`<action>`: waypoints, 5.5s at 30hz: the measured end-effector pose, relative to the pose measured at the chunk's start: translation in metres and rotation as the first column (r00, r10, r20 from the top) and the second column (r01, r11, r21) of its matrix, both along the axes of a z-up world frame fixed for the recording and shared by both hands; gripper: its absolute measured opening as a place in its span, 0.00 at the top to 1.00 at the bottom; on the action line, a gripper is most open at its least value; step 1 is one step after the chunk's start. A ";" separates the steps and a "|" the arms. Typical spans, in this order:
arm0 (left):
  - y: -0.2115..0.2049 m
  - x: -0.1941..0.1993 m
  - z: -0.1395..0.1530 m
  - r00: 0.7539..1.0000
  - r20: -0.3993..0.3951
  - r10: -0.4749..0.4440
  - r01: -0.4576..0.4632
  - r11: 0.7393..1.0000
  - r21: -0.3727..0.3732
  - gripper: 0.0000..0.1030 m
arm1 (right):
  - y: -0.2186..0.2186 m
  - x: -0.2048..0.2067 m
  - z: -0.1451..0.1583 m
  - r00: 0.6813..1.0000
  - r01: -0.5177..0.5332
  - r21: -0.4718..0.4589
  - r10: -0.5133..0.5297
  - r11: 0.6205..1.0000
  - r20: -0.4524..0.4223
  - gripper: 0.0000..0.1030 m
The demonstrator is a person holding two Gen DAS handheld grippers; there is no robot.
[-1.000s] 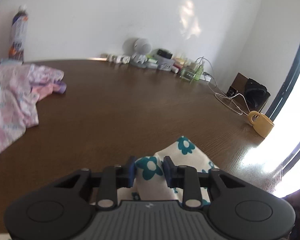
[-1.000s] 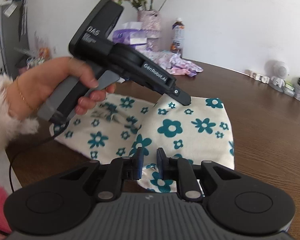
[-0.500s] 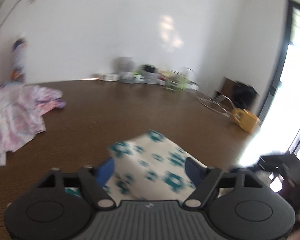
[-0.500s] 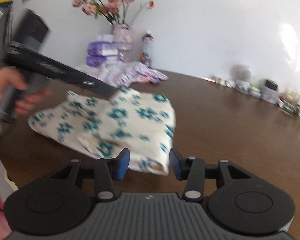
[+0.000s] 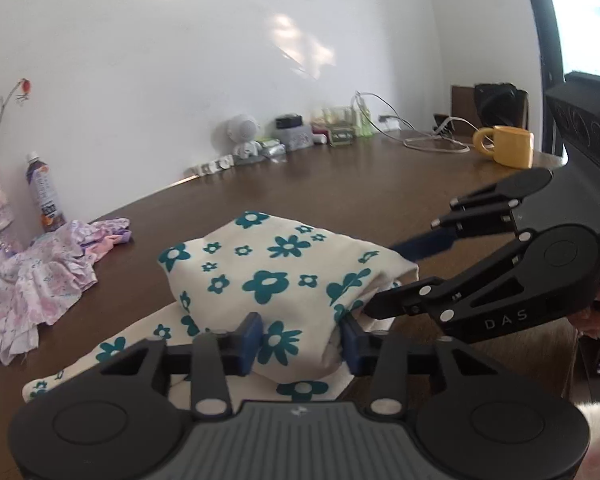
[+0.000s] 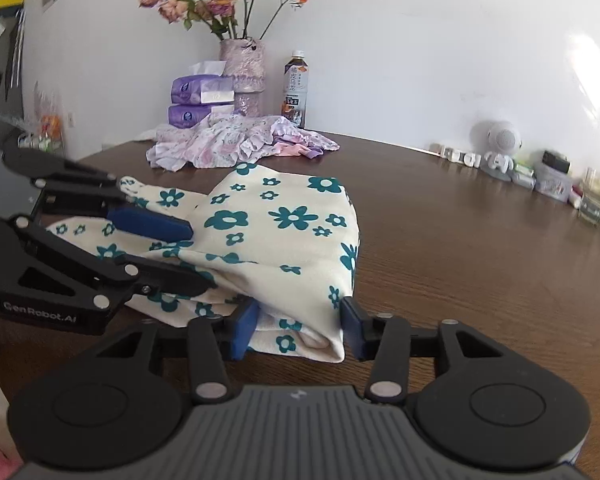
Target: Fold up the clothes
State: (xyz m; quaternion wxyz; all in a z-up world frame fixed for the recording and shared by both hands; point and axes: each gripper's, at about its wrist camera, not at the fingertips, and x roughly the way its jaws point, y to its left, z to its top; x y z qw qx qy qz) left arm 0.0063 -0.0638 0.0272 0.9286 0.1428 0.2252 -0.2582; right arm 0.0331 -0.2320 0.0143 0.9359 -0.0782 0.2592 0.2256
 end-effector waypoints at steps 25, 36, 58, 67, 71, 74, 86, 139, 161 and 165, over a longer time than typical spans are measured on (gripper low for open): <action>-0.006 -0.022 -0.007 0.987 0.066 0.145 -0.143 0.989 -0.036 0.81 | -0.011 -0.002 -0.006 0.995 0.063 0.159 -0.050 0.985 -0.083 0.83; 0.000 -0.024 -0.010 0.984 0.049 0.169 -0.165 0.983 -0.086 0.75 | -0.011 -0.006 -0.009 0.994 0.096 0.194 -0.083 0.976 -0.076 0.76; 0.019 -0.024 -0.013 0.970 -0.007 0.243 -0.236 0.932 -0.275 0.11 | -0.016 -0.015 -0.006 0.991 0.094 0.171 -0.108 0.981 0.076 0.37; 0.019 -0.024 -0.014 0.963 -0.012 0.269 -0.262 0.927 -0.268 0.11 | -0.010 -0.007 -0.010 0.999 0.046 0.148 -0.049 0.988 0.018 0.35; 0.019 -0.023 -0.014 0.961 -0.013 0.275 -0.268 0.925 -0.267 0.11 | -0.010 -0.007 -0.010 0.999 0.046 0.148 -0.048 0.988 0.007 0.34; 0.018 -0.022 -0.014 0.960 -0.013 0.280 -0.273 0.925 -0.262 0.11 | -0.010 -0.007 -0.011 0.999 0.046 0.148 -0.047 0.988 0.008 0.35; 0.022 -0.022 -0.016 0.953 -0.019 0.302 -0.295 0.914 -0.280 0.45 | -0.007 -0.010 -0.013 0.999 0.034 0.123 -0.037 0.992 0.019 0.71; 0.025 -0.021 -0.016 0.950 -0.032 0.309 -0.304 0.905 -0.296 0.34 | -0.012 -0.007 -0.014 0.997 0.072 0.164 -0.072 0.984 -0.004 0.60; 0.027 -0.021 -0.016 0.954 -0.033 0.299 -0.294 0.904 -0.311 0.43 | -0.010 -0.008 -0.014 0.999 0.047 0.156 -0.048 0.987 0.004 0.71; 0.028 -0.022 -0.017 0.957 -0.029 0.288 -0.281 0.904 -0.322 0.55 | -0.009 -0.010 -0.014 0.999 0.041 0.152 -0.043 0.988 0.012 0.74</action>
